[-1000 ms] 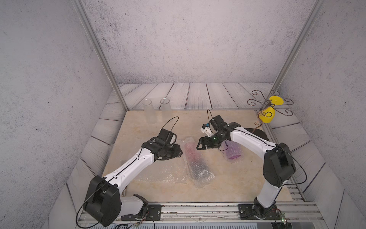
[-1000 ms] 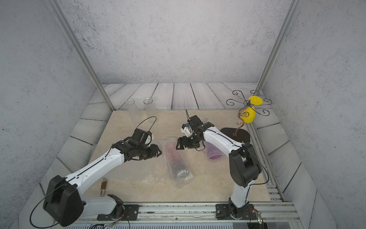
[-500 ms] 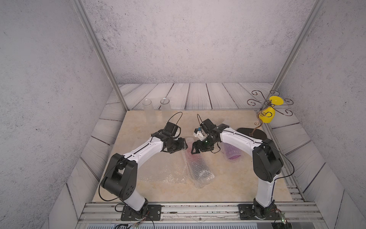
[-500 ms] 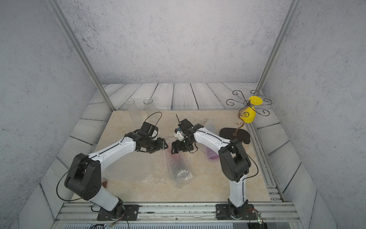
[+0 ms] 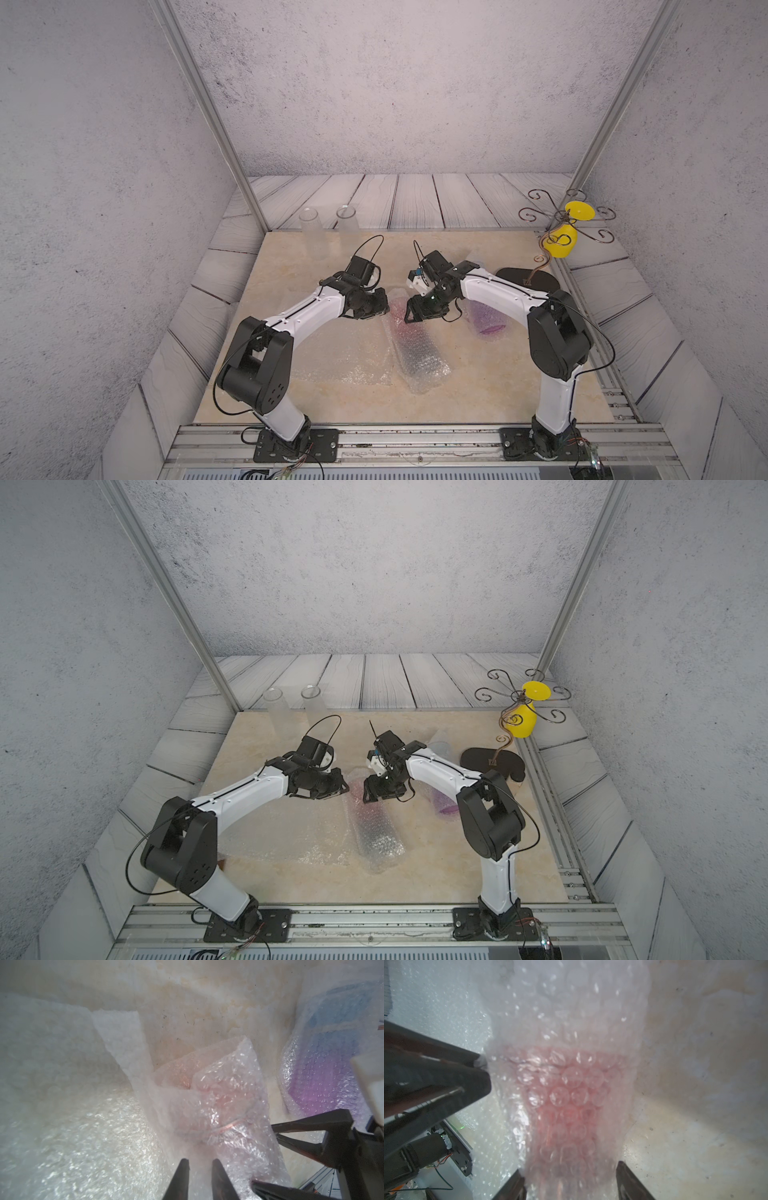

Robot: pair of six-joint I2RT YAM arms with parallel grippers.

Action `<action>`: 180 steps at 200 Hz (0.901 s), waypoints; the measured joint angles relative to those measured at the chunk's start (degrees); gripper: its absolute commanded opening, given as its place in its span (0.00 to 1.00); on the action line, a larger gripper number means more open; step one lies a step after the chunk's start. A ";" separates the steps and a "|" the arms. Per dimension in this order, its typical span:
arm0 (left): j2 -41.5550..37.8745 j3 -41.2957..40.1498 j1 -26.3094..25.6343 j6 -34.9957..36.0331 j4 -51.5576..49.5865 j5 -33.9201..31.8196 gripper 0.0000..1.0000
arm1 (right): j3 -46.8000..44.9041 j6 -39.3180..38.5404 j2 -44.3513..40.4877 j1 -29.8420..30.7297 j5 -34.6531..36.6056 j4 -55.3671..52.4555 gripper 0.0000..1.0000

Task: Unwrap the vase from the bubble wrap
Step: Unwrap the bubble wrap at the center of the board.

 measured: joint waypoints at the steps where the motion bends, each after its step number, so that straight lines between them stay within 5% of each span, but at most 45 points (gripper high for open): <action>1: 0.00 0.00 0.00 0.02 -0.02 0.00 0.29 | -0.02 0.00 0.00 0.00 -0.02 0.07 0.62; 41: 0.98 0.02 0.02 1.03 -1.84 -1.38 0.52 | -0.79 0.09 0.00 0.13 -1.27 1.79 0.55; 76: 1.29 0.02 0.02 1.11 -2.60 -1.90 0.52 | -1.49 0.20 -0.02 0.22 -1.99 3.02 0.46; 153: 2.67 0.55 0.00 1.31 -5.55 -4.33 0.00 | -1.49 0.48 -0.20 0.26 -3.37 4.42 0.17; 180: 2.60 0.96 -0.09 1.11 -6.60 -6.08 0.00 | -1.46 0.09 -0.22 0.28 -3.67 4.81 0.00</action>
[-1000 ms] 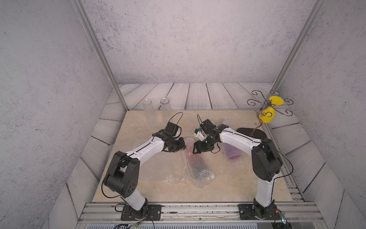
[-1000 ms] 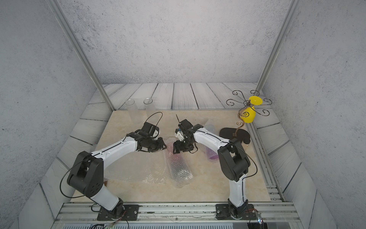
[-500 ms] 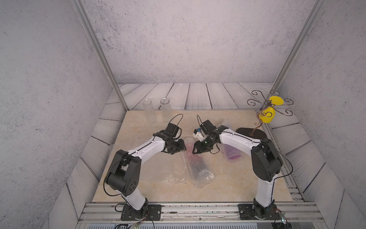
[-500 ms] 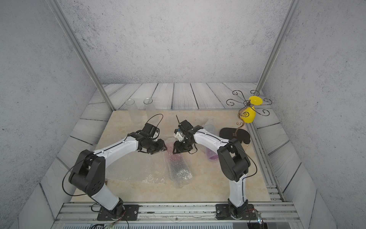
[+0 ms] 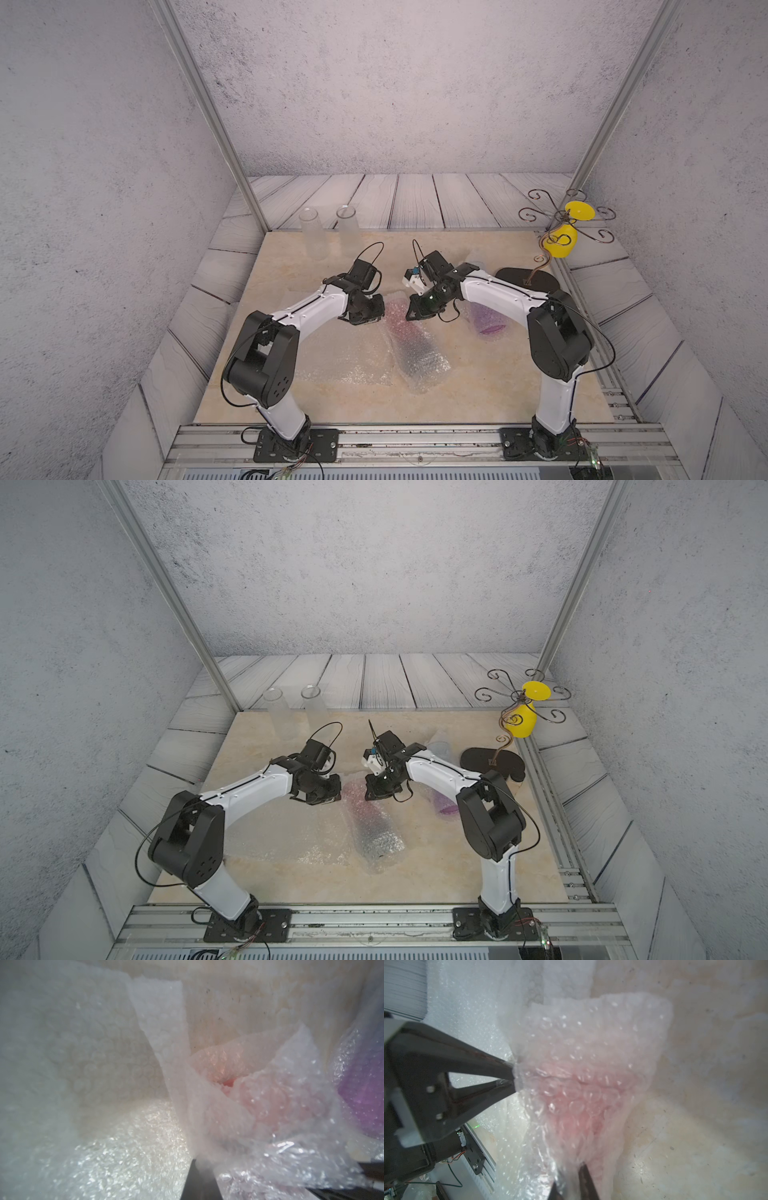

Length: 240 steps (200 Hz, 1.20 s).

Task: Unwrap the vase from the bubble wrap
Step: Unwrap the bubble wrap at the center of the board.

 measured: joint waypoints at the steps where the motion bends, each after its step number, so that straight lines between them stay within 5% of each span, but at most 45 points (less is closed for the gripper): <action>1: -0.02 0.02 0.00 -0.04 -0.13 -0.22 0.00 | 0.00 -0.07 -0.02 -0.02 -0.04 0.09 0.00; 80: -4.35 -2.60 1.86 -3.65 -3.08 -6.82 0.00 | -7.06 -1.92 -1.20 -0.42 8.70 -0.44 0.00; 137: -4.68 -4.63 2.23 -4.24 -1.27 -5.40 0.00 | -8.24 -2.64 -5.38 -0.85 10.67 -3.43 0.55; 161: -6.05 -5.60 2.36 -4.22 -0.66 -3.78 0.00 | -7.65 -4.24 -8.24 -0.90 11.78 -5.60 0.71; 240: -11.04 -6.78 2.36 -1.44 -0.50 2.93 0.00 | -5.38 -6.73 -14.73 4.28 11.45 -9.60 0.84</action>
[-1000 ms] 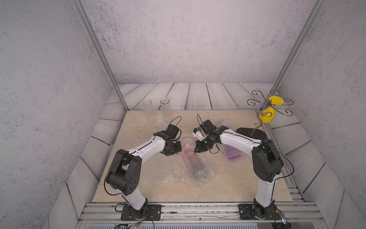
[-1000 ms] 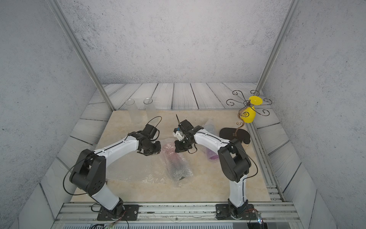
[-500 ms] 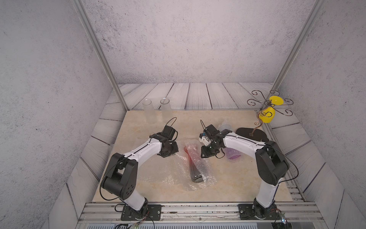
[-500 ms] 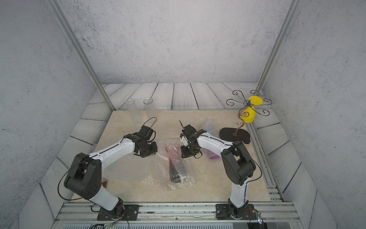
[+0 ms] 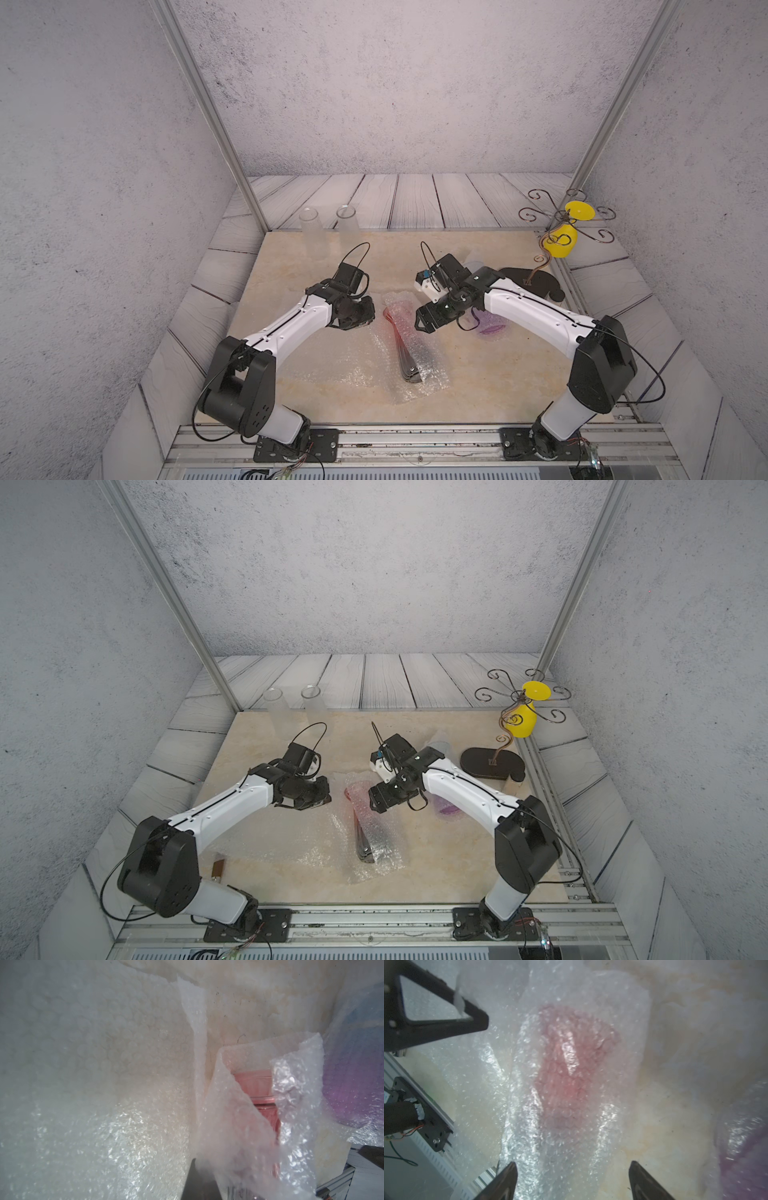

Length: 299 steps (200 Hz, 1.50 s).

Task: Unwrap the vase from the bubble wrap
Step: Unwrap the bubble wrap at the center of the board.

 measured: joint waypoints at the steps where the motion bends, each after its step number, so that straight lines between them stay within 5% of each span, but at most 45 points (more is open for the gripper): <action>1: -0.04 -0.04 0.00 0.02 -0.02 0.02 0.00 | 0.00 0.00 0.02 0.07 -0.02 0.00 0.84; 70: -4.35 -3.23 0.00 -0.04 0.37 1.49 0.00 | 0.57 -1.20 6.47 1.97 -3.21 0.42 0.74; 116: -5.01 -4.20 0.00 -0.04 0.42 1.70 0.00 | -0.07 -1.42 6.47 1.97 -4.46 1.70 0.32; 160: -5.95 -4.46 0.02 -0.02 0.22 1.29 0.00 | -0.20 -0.63 6.32 1.66 -5.35 3.26 0.11; 246: -9.62 -8.81 1.44 0.72 -1.33 0.63 0.00 | -10.16 1.90 -1.64 -8.17 -3.98 4.52 0.07; 299: -9.64 -10.29 1.51 1.55 -1.42 0.83 0.00 | -14.12 2.97 -3.04 -10.03 -0.85 4.42 0.13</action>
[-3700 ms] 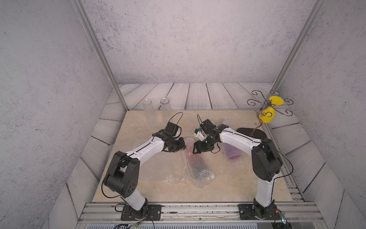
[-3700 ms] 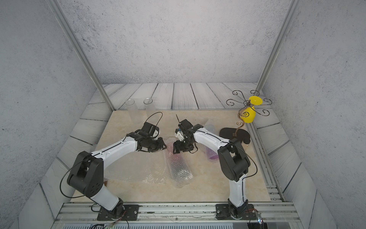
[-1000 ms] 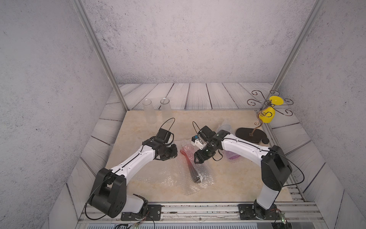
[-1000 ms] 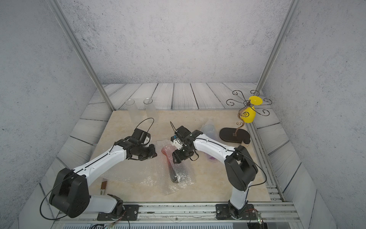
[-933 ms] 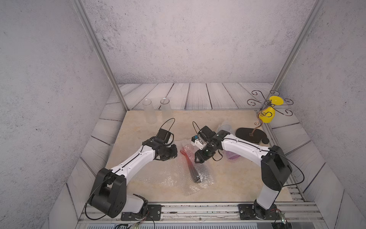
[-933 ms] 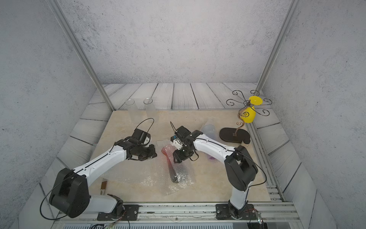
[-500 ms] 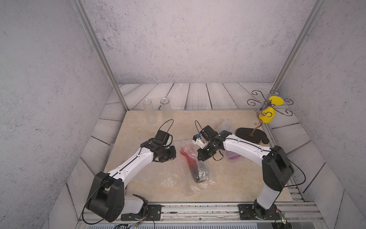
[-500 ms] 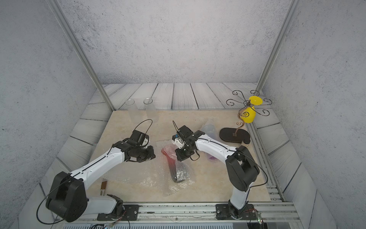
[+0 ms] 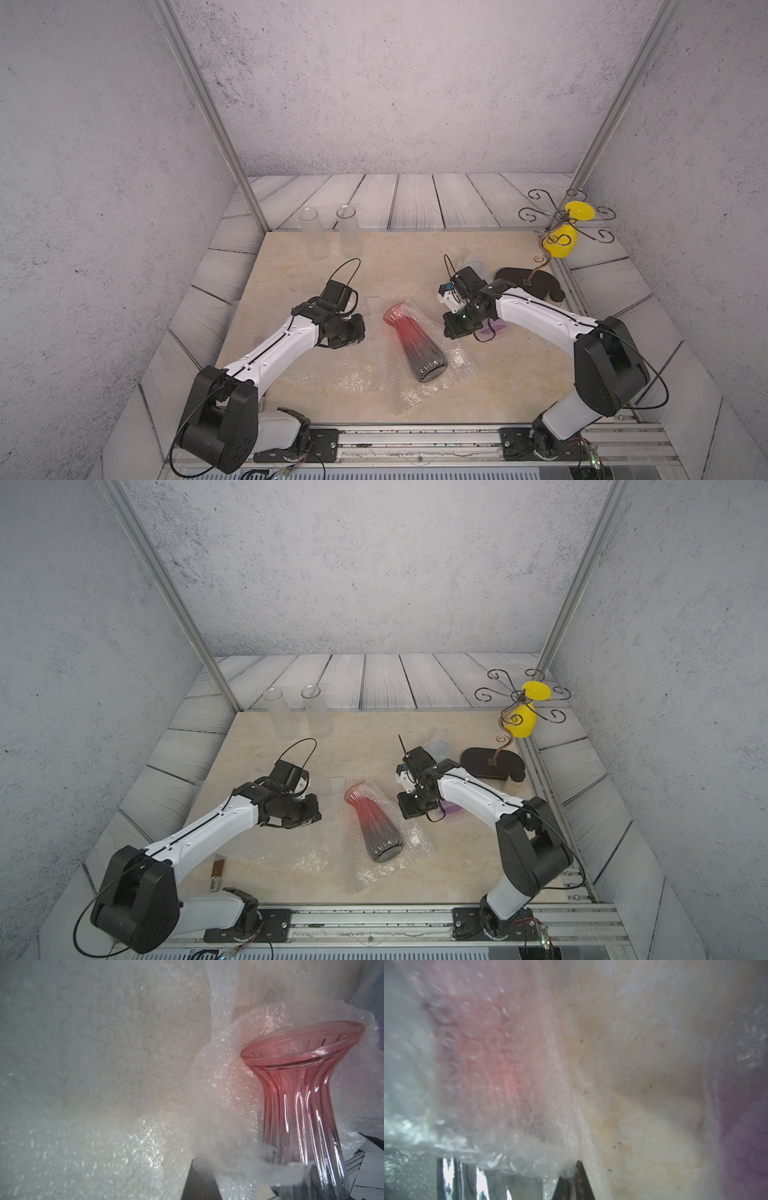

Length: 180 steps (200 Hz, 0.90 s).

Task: Unwrap the vase from the bubble wrap
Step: Unwrap the bubble wrap at the center of the board, then pick up the vase from the bubble wrap.

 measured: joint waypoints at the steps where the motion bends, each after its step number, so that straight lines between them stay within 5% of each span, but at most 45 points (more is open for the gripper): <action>1: 0.02 0.00 0.00 0.00 0.00 0.00 0.00 | 0.00 0.04 0.00 -0.11 0.02 0.02 0.14; 46: -0.04 -0.37 0.04 -0.02 0.07 0.02 0.00 | 4.63 1.07 0.00 -3.37 3.54 -2.62 0.34; 108: -0.76 -0.96 0.09 0.17 0.00 0.44 0.00 | 14.73 -4.26 -1.42 0.55 12.09 -8.63 0.80; 144: -0.92 -1.33 0.13 0.26 0.02 0.90 0.00 | 23.30 -6.80 -1.31 8.28 14.34 -11.28 0.90; 180: -2.34 -3.52 0.15 0.24 0.20 1.70 0.00 | 27.19 -6.62 4.42 9.53 12.31 -12.41 0.97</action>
